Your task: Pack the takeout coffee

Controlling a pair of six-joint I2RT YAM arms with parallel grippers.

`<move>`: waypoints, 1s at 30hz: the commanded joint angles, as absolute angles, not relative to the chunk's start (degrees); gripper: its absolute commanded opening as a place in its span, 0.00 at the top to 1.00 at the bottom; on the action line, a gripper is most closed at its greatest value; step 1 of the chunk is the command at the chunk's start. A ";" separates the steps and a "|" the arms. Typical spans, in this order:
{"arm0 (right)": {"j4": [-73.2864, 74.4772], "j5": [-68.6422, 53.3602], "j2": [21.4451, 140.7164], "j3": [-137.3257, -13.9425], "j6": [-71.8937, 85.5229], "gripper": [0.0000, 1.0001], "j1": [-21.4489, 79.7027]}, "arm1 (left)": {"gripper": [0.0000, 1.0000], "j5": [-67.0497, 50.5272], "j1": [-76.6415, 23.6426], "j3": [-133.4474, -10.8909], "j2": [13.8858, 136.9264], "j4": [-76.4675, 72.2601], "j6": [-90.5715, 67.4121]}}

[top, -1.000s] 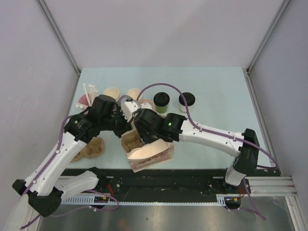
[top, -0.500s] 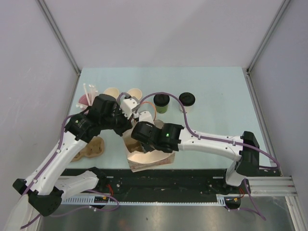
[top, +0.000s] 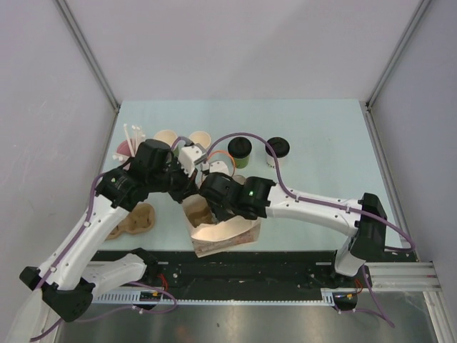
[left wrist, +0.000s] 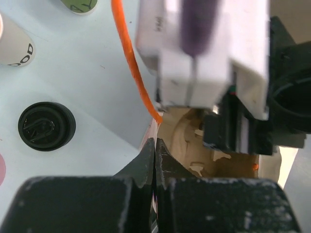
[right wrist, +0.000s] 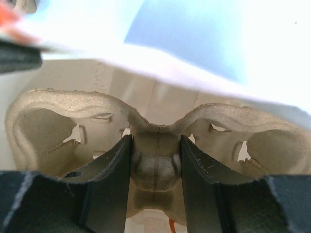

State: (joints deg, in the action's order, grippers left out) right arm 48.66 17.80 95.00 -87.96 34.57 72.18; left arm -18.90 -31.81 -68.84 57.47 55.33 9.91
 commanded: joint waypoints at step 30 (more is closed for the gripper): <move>49.31 14.08 97.82 -81.75 31.11 0.92 76.65 | 1.00 -15.36 -30.32 -68.65 55.64 48.25 5.45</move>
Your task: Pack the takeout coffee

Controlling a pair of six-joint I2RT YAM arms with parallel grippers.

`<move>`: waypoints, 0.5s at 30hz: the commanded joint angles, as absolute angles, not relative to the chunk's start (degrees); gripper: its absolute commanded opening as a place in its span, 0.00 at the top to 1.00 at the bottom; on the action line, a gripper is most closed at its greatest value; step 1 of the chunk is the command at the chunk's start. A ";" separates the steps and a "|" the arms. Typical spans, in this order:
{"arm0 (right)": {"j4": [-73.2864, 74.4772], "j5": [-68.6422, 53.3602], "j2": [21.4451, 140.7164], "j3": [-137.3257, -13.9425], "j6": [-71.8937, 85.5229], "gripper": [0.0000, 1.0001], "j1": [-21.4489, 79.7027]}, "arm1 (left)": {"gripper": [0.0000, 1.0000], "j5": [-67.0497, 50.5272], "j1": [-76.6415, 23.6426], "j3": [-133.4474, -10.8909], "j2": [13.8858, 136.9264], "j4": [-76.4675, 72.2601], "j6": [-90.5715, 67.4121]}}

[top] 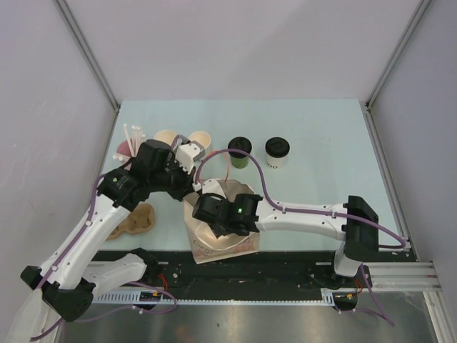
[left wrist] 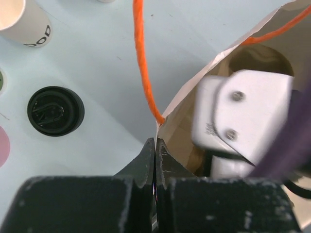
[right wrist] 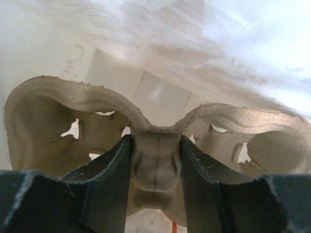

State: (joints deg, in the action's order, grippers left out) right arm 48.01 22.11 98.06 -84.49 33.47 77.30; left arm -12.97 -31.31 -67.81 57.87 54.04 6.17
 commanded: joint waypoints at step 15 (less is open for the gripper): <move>47.19 5.80 104.05 -80.24 34.19 0.88 71.27 | 1.00 -17.16 -31.03 -66.71 53.26 47.64 9.40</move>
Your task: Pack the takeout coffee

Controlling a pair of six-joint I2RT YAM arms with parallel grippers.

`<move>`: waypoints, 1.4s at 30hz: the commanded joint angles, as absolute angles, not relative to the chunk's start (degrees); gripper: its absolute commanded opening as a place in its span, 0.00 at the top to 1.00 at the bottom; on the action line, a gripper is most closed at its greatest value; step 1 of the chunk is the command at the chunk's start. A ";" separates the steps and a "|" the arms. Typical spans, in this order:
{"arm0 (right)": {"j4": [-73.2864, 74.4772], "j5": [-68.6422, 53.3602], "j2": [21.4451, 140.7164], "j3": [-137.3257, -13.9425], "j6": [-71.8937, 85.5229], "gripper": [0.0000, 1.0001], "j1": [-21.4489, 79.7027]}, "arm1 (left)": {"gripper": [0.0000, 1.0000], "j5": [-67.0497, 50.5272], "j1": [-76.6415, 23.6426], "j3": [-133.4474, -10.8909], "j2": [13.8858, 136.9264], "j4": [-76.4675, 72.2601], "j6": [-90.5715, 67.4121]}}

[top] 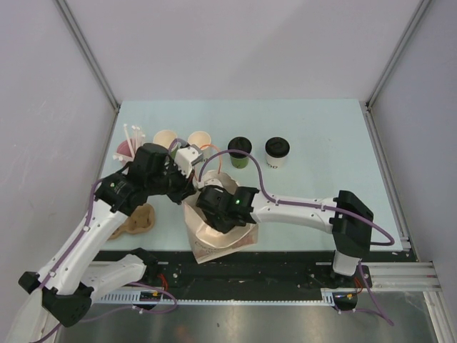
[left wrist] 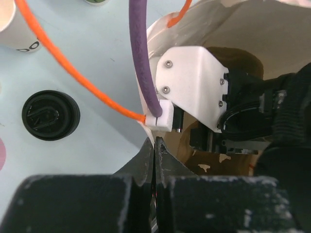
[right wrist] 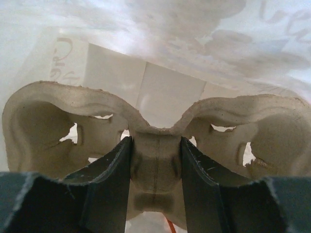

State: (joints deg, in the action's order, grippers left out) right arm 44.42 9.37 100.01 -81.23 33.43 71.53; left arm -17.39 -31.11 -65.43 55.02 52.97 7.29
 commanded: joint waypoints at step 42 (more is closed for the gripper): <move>35.60 14.76 91.06 -78.66 32.79 0.00 73.74 | 1.00 -16.35 -37.62 -61.61 52.29 49.74 16.88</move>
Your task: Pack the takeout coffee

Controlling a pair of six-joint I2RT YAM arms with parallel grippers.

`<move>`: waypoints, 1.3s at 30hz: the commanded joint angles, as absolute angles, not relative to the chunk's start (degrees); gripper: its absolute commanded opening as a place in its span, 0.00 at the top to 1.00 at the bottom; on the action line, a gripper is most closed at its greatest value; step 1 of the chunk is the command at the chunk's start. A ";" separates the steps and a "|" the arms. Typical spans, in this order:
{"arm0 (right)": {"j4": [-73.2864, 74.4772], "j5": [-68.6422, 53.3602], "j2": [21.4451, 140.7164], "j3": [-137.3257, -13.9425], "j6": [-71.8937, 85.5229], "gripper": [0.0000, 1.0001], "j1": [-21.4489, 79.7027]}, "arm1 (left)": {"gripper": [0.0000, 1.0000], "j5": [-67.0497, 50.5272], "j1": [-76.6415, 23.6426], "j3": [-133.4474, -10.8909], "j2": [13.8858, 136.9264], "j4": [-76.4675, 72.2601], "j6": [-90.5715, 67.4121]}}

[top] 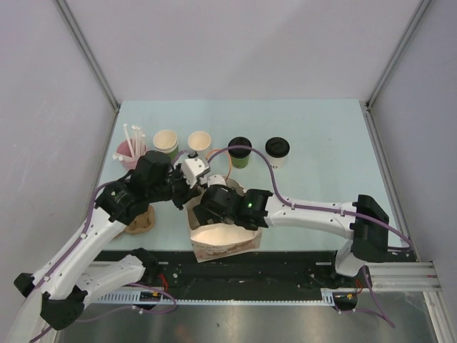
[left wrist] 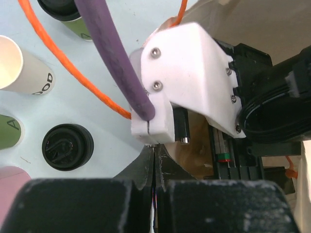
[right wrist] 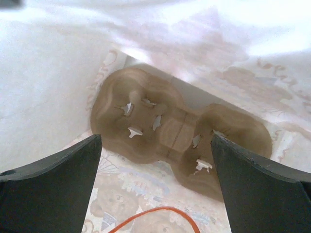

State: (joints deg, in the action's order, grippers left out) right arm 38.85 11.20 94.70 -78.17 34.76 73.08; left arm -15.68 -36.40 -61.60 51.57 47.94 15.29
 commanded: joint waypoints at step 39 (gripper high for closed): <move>20.84 24.28 75.32 -78.31 22.07 0.00 78.05 | 1.00 -12.92 -38.58 -63.90 53.26 52.38 17.31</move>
State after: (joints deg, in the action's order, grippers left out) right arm 33.01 25.02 80.84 -76.38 25.82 76.47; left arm -15.75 -38.52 -64.40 51.94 46.00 16.14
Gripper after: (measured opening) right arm 0.995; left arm 0.006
